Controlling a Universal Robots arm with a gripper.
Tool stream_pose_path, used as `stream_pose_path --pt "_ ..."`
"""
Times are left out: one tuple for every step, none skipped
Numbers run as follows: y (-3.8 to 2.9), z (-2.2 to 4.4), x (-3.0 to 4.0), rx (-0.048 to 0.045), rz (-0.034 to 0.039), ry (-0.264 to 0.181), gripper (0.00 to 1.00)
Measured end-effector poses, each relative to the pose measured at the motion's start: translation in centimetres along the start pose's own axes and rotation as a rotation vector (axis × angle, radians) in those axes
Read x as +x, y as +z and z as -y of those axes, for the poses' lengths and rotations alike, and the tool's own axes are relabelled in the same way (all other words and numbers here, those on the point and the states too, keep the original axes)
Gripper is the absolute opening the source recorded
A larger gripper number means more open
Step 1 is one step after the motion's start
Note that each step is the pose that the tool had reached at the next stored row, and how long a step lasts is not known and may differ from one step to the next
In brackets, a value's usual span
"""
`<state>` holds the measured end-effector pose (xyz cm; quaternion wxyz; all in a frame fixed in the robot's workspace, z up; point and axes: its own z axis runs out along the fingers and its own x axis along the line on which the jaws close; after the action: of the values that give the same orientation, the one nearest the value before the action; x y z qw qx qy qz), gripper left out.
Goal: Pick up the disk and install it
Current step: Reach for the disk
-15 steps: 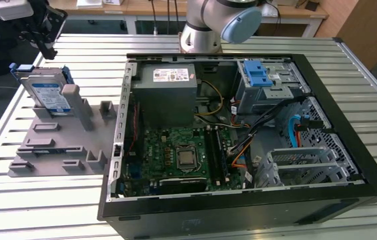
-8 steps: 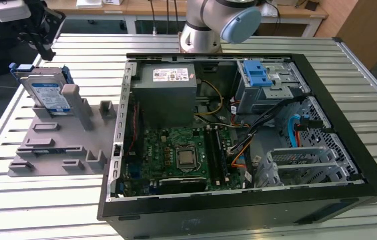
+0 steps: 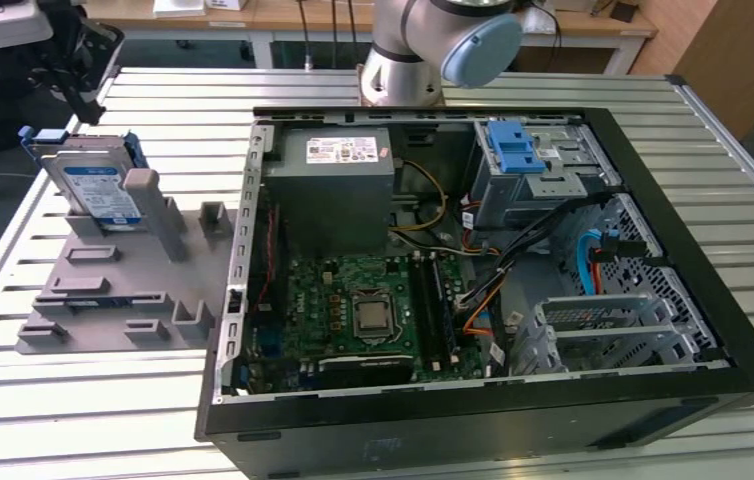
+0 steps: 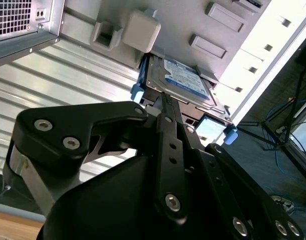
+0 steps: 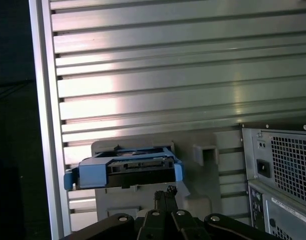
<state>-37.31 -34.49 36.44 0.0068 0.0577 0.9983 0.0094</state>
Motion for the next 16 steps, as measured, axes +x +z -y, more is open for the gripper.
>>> stream_pose_path --pt "0.01 0.00 0.03 0.0001 -0.0001 0.000 0.11" --pt "0.02 -0.01 0.09 0.0001 -0.0001 0.000 0.11" --pt "0.04 -0.02 0.17 0.0001 -0.0002 0.000 0.11" --pt "0.05 -0.02 0.23 0.0000 -0.0002 0.000 0.11" --pt "0.07 -0.03 0.30 0.0000 -0.0002 0.000 0.11" --pt "0.08 -0.03 0.38 0.0000 -0.0002 0.000 0.11" --pt "0.09 -0.03 0.47 0.0000 -0.0002 0.000 0.11" --pt "0.11 -0.04 0.58 0.0000 -0.0002 0.000 0.11" --pt "0.12 -0.06 0.68 0.0000 -0.0002 0.000 0.11" --pt "0.14 -0.07 0.79 0.0000 -0.0002 0.000 0.11" --pt "0.15 -0.08 0.89 0.0001 -0.0002 0.000 0.11" --pt "0.17 -0.10 0.98 0.0001 -0.0002 0.000 0.11" --pt "0.20 -0.12 1.08 0.0002 -0.0002 0.000 0.11" --pt "0.23 -0.15 1.18 0.0004 -0.0001 0.000 0.11" --pt "0.25 -0.17 1.28 0.0007 -0.0001 0.000 0.11" --pt "0.28 -0.19 1.40 0.0008 -0.0001 0.000 0.11"
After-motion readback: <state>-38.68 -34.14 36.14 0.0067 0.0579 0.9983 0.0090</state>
